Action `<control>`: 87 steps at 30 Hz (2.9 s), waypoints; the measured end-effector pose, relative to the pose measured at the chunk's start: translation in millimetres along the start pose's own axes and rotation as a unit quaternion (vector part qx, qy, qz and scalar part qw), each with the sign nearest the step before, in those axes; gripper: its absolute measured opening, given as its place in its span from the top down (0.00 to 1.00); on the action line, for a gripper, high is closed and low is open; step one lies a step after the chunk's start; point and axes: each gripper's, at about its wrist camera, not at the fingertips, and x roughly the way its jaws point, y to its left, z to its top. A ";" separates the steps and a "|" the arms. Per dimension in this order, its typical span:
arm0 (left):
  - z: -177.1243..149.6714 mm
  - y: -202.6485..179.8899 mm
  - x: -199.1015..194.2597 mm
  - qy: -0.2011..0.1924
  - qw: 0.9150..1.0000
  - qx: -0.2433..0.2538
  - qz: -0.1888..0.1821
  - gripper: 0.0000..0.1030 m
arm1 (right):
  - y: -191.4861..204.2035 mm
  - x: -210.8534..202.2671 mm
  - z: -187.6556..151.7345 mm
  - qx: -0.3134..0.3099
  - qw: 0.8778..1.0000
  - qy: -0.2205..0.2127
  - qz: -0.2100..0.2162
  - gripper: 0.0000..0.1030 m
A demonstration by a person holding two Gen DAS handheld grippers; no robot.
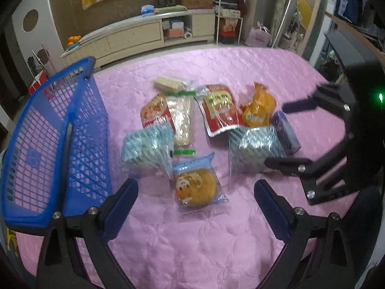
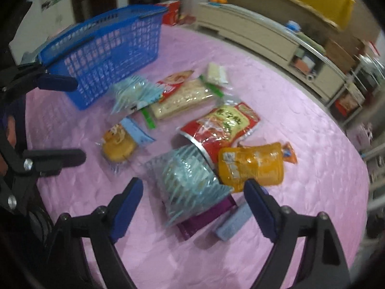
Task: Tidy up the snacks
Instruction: 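Grasp the light-blue striped bag with the right tool while the left tool grasps the round cake pack, then carry both held snacks over the blue basket and open both tools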
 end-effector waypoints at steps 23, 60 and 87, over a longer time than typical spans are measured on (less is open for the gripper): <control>-15.7 13.5 10.6 0.050 0.997 -0.056 -0.022 0.06 | 5.9 -4.6 -21.0 0.098 0.994 -0.031 -0.020 0.41; -2.8 -0.3 29.6 0.066 0.997 -0.025 -0.039 0.50 | -0.6 -28.2 -49.8 0.302 0.950 -0.039 -0.062 0.41; -2.4 128.5 -143.7 -0.092 0.995 -0.041 0.022 0.50 | 98.6 -111.1 102.2 0.215 0.964 -0.154 -0.028 0.41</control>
